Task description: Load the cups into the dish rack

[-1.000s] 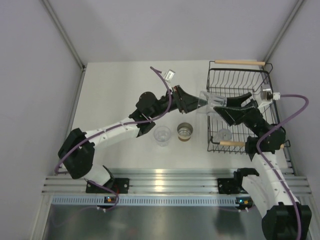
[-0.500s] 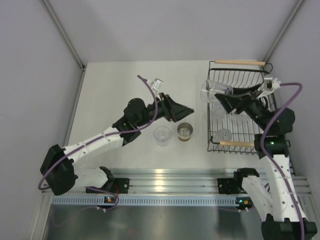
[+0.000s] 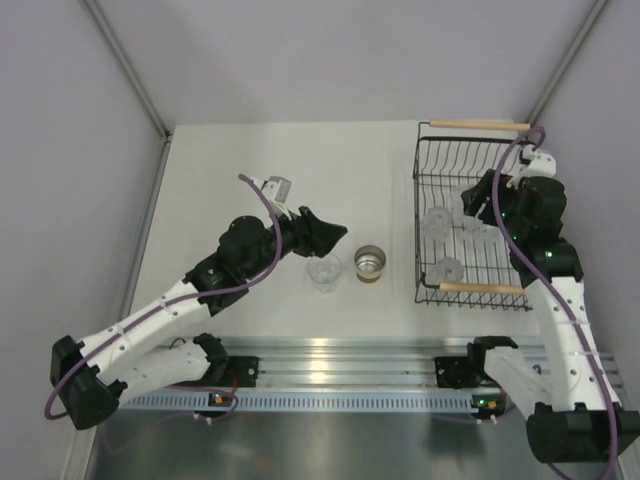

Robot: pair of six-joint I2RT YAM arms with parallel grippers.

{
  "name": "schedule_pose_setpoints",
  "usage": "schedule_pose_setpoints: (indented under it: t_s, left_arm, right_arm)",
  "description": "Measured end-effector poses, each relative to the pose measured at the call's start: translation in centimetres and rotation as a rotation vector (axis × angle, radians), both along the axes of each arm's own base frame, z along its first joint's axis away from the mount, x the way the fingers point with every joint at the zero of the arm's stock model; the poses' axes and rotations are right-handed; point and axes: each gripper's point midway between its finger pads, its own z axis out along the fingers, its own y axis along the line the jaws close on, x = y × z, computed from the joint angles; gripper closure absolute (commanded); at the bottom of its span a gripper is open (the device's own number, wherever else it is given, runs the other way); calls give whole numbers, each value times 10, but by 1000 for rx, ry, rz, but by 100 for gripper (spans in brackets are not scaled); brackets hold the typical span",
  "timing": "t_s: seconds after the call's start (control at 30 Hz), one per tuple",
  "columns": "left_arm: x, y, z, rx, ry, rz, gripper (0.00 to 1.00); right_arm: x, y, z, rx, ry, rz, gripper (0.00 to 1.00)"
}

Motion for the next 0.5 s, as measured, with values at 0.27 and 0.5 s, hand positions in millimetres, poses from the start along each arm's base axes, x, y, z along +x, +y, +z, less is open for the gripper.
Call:
schedule_pose_setpoints:
  t_s: [0.27,0.5]
  left_arm:
    - [1,20,-18,69,-1,68,25]
    - [0,26,-24,85,4,85,25]
  right_arm:
    - [-16,-54,-58,-163,236,-259,100]
    - [-19,-70,-79,-225,333,-329,100]
